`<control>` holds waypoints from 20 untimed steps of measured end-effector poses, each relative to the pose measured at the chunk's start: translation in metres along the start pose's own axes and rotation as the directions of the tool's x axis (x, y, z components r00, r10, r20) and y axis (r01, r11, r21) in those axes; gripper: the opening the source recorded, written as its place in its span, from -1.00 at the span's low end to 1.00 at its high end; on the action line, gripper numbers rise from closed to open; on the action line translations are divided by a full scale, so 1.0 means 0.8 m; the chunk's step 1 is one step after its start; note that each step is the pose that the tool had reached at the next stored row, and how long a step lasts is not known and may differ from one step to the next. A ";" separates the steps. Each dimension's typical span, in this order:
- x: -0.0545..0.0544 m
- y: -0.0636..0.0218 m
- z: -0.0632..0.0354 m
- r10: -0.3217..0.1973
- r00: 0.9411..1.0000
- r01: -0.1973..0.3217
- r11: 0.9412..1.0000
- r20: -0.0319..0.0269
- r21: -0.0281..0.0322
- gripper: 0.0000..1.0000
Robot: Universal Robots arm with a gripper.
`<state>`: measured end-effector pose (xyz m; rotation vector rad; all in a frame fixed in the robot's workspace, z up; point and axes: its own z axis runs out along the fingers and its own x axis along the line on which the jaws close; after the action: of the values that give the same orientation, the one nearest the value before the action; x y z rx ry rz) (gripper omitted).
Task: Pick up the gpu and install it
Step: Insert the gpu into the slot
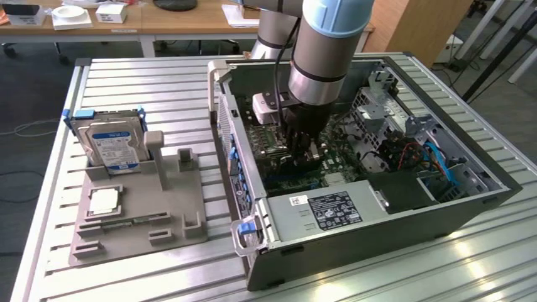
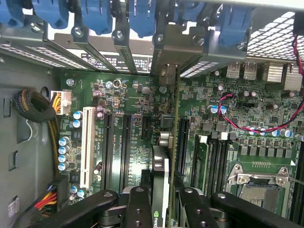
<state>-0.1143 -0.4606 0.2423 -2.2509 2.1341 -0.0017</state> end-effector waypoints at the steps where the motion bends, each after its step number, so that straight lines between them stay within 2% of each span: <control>1: 0.000 0.000 0.000 0.000 1.000 0.000 1.000 0.000 0.000 -0.46; 20: -0.001 0.000 0.001 0.010 1.000 -0.010 1.000 0.000 0.000 -0.46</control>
<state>-0.1143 -0.4597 0.2414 -2.2396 2.1455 -0.0018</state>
